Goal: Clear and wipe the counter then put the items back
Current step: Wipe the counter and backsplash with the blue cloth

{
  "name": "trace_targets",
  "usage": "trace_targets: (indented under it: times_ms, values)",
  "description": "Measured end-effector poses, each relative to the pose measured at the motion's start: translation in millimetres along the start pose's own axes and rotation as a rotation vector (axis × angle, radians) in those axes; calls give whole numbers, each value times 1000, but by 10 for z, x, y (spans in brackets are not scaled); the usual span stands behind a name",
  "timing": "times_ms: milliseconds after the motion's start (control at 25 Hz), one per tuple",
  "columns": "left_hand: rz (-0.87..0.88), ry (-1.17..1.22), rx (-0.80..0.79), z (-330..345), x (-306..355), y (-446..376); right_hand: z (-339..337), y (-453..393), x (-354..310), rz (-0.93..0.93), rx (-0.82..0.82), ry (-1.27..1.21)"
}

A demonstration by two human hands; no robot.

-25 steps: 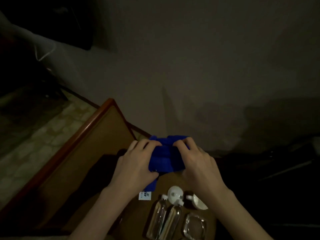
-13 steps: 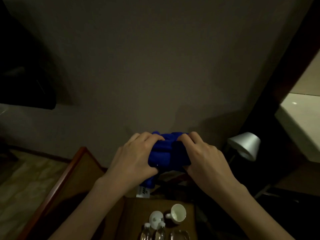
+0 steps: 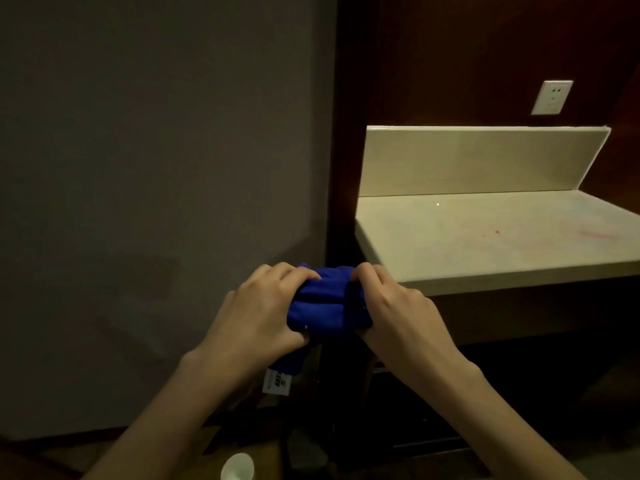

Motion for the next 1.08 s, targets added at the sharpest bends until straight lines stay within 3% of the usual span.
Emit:
trace_targets:
  times_ms: [240,1080]
  values:
    - [-1,-13,18,598,780,-846,-75,-53,1279,-5,-25,53]
    - [145,-17,-70,1819,1948,-2641,74,-196,3642,137,19,12]
Point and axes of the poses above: each hand's wrist, its own y-axis away from the middle knuckle, its own z-axis out of the palm, x = y × z, the point moved 10 cm from there along -y, towards the middle knuckle, and after that the axes turned 9 degrees about y, right-handed, at the moved point
